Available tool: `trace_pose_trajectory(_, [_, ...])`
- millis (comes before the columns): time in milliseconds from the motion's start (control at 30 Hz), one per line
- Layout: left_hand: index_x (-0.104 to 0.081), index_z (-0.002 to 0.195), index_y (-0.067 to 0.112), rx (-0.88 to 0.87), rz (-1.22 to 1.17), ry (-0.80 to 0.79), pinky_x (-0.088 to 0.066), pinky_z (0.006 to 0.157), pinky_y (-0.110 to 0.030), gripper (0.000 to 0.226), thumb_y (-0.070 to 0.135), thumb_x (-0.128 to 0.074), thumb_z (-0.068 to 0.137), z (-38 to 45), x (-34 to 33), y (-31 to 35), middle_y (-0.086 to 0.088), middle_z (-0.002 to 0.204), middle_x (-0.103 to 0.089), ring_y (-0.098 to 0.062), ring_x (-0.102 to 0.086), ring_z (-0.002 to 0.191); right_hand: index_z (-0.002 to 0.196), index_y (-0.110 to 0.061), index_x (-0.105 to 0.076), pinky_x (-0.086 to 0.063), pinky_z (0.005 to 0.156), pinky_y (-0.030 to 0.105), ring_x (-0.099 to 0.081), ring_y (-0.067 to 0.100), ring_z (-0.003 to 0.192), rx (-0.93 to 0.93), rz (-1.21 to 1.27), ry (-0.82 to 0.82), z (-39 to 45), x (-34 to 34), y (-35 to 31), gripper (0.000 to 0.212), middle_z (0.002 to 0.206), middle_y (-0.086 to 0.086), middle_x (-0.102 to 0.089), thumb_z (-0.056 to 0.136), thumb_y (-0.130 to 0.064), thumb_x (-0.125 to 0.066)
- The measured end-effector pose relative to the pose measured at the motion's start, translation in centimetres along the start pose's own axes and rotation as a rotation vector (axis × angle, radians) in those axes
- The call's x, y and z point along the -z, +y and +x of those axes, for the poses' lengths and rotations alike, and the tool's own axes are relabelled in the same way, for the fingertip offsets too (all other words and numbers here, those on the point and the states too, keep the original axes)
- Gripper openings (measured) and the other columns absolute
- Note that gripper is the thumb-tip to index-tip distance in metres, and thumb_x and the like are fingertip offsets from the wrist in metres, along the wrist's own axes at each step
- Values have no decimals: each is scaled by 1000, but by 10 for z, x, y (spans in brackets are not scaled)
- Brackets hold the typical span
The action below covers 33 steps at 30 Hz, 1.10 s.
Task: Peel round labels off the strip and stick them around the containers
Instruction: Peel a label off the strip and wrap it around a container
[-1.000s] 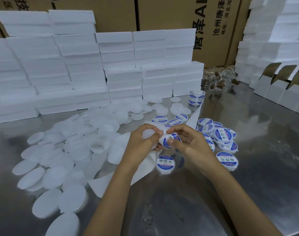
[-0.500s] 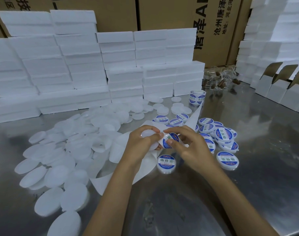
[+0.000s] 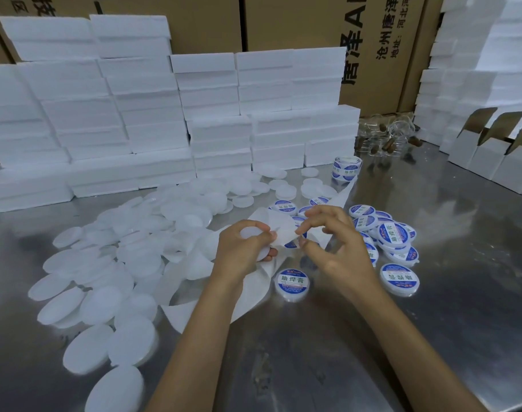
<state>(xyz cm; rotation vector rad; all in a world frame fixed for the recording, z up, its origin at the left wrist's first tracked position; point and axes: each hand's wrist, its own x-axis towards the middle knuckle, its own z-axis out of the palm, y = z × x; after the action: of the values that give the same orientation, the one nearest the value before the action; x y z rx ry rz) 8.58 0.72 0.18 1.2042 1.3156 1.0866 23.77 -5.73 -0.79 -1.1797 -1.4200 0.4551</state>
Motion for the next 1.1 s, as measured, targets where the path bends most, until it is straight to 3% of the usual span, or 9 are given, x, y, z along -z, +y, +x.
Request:
trace_pose_trajectory(133, [-58,77,29,-67,92,31,-40,41,-5,23,19,-76,88,3,3,-5,10,78,-59,7,-61,49,92,-20,-67,-49,94,34,-62,17,104,-73,212,19,1,9,0,23,101,-5,-67,80,0,-66])
trace_pose_trajectory(200, [-56,78,30,-95,163,45,-38,41,-2,24,18,-74,89,3,6,-4,14,77,-56,16,-55,46,99,-19,-67,-52,87,27,-64,17,99,-95,284,27,1,11,0,31,102,-2,-70,83,8,-63])
trace_pose_trajectory(333, [-61,89,25,-88,169,13,-54,54,-15,19,19,-79,84,3,15,-1,2,83,-66,-8,-67,57,105,-15,-67,-51,74,16,-66,12,85,-136,381,32,1,10,-1,33,102,1,-70,85,11,-61])
trace_pose_trajectory(467, [-66,97,17,-103,-74,24,-54,52,-20,22,32,-78,86,0,18,9,-8,86,-75,-11,-70,61,105,-13,-68,-53,67,19,-64,11,77,-181,408,39,5,4,-9,30,102,7,-69,86,9,-63])
trace_pose_trajectory(567, [-66,91,10,-2,-485,-86,-56,54,-29,43,51,-53,98,-2,19,19,-14,86,-76,-24,-71,69,104,-15,-69,-54,69,25,-67,15,82,-164,386,32,14,-2,-20,24,101,4,-70,86,1,-68])
trace_pose_trajectory(667, [-67,94,8,16,-708,-227,-59,67,-35,61,59,-34,101,-4,22,19,-18,99,-75,-29,-73,87,102,-16,-69,-54,67,27,-67,15,76,-102,366,13,22,-19,-34,21,95,-1,-71,85,-3,-72])
trace_pose_trajectory(867, [-66,113,6,-66,-696,-310,-45,110,-48,74,64,-22,101,-9,16,15,-21,116,-68,-33,-64,110,97,-30,-69,-56,75,29,-65,19,83,-58,272,46,22,-55,-35,29,102,-6,-72,84,-5,-73])
trace_pose_trajectory(967, [-64,116,5,-82,-662,-315,-40,114,-51,75,64,-21,101,-10,13,15,-24,122,-65,-34,-63,113,97,-35,-68,-51,69,16,-63,11,81,-45,226,79,21,-55,-33,30,100,-11,-69,84,-9,-74])
trace_pose_trajectory(1100, [-65,115,7,-98,-610,-295,-40,114,-53,72,62,-20,102,-13,10,17,-22,121,-67,-31,-65,110,99,-32,-68,-49,68,12,-63,7,83,-34,184,90,19,-54,-32,28,100,-12,-67,84,-10,-74])
